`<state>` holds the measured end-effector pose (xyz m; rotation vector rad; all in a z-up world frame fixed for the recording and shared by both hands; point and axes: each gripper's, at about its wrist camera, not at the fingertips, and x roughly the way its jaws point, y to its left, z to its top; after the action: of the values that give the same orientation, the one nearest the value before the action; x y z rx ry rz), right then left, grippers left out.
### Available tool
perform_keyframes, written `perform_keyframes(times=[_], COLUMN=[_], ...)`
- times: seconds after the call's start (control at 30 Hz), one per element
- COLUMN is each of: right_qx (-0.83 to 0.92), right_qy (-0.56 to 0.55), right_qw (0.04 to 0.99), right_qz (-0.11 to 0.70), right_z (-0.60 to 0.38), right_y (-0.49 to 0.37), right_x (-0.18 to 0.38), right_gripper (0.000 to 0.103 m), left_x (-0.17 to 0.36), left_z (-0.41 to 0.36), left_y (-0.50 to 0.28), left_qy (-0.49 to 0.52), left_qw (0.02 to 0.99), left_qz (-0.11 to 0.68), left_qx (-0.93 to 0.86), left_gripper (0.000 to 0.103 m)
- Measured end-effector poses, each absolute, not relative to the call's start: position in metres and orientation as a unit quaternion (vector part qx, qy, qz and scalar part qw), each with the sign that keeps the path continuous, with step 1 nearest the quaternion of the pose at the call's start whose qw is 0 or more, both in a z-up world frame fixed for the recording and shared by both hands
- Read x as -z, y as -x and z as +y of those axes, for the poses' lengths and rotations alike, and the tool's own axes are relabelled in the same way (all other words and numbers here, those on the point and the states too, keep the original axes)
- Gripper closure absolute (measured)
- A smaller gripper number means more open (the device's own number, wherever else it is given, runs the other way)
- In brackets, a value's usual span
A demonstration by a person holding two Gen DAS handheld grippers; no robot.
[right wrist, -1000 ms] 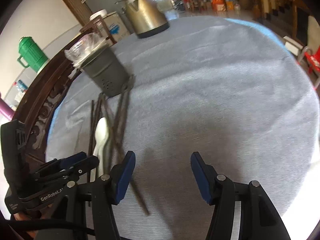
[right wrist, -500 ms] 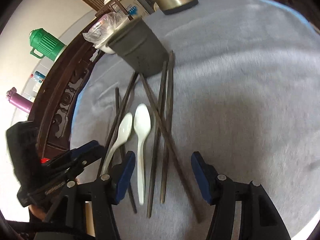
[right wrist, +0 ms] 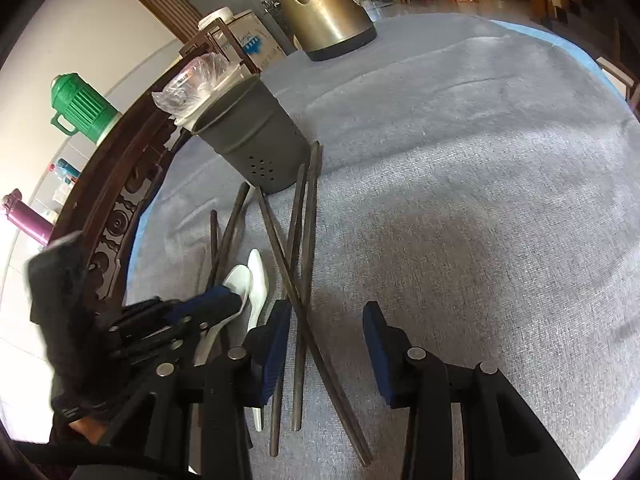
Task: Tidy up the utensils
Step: 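Lower the left tool toward one white spoon while the right tool lowers toward the other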
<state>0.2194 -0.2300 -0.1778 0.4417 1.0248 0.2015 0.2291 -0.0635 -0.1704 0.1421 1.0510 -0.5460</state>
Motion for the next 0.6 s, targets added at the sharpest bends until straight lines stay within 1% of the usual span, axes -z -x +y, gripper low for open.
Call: perform_keyframes(times=[0.27,0.47,0.5,0.57,0.6], right_qx=[-0.161,-0.183,-0.184,-0.186,-0.186], right_qy=[-0.206,-0.175,-0.178,-0.195,-0.199], right_qw=[0.836,0.825,0.821,0.804,0.800], right_qz=[0.481,0.504,0.511,0.531,0.535], right_z=[-0.209,-0.179,-0.178,-0.179,-0.180], right_y=[-0.222,-0.247,-0.251,-0.262,-0.265], right_x=[0.169,0.181,0.186,0.197,0.202], right_gripper=[0.062,0.062,0.064,0.065,0.068], left_x=[0.146,0.141,0.142,0.141,0.140], left_z=[-0.028,-0.011,-0.011,-0.004,0.000], left_y=[-0.220,-0.222,-0.222,-0.220,-0.220], left_qy=[-0.028,-0.020,-0.021,-0.021,-0.020], left_qw=[0.842,0.850,0.851,0.854,0.855], left_qz=[0.474,0.468,0.468,0.466,0.465], left_qx=[0.257,0.242,0.238,0.232,0.230], left_gripper=[0.098,0.098,0.098,0.098,0.098])
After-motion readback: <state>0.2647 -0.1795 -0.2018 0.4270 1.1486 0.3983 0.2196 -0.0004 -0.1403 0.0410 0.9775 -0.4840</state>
